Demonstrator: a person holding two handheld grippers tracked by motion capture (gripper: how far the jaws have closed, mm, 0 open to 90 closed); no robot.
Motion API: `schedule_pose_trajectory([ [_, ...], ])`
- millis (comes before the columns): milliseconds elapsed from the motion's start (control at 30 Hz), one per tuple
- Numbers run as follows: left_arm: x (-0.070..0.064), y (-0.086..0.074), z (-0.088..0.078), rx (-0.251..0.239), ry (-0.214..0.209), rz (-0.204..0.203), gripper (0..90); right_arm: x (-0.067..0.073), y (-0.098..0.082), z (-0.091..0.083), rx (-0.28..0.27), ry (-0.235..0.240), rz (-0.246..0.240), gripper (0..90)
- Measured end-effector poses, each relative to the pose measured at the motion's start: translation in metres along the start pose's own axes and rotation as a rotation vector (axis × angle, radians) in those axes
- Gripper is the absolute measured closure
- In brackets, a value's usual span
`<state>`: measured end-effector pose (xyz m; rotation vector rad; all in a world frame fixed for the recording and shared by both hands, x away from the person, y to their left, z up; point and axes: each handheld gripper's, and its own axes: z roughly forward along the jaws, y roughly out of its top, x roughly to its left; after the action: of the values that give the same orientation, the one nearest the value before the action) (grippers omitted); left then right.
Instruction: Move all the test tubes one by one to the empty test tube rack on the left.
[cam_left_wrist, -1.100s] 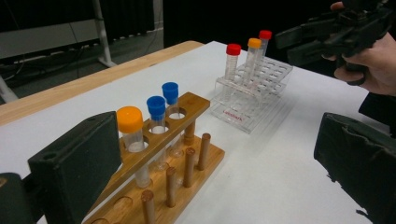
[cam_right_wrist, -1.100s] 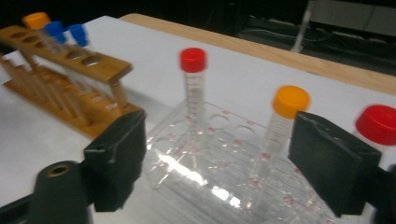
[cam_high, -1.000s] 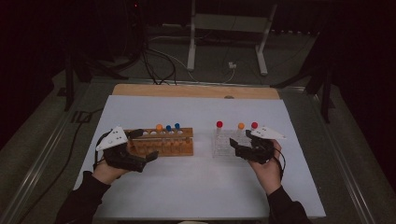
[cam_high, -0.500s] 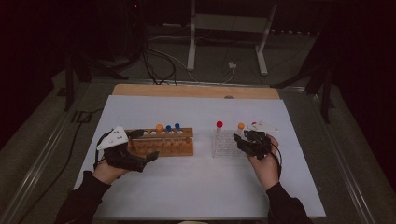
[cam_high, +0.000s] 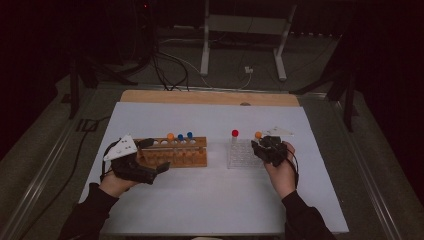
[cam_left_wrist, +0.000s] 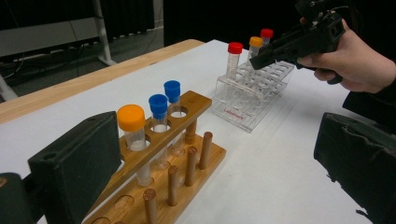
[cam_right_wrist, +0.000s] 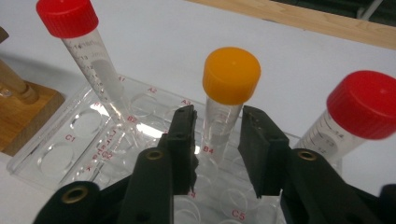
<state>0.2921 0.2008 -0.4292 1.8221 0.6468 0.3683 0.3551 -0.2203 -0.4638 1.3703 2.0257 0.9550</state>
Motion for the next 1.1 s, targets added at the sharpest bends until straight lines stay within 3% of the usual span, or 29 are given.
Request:
schedule_pose_trajectory([
  [200,0.0,0.0,0.0,0.002,0.0,0.001,1.6,0.0,0.002,0.001,-0.012,-0.003,-0.002,74.2],
  [1100,-0.001,0.001,-0.001,0.007,-0.005,0.007,1.6,0.007,0.02,-0.046,-0.15,-0.009,-0.059,74.7],
])
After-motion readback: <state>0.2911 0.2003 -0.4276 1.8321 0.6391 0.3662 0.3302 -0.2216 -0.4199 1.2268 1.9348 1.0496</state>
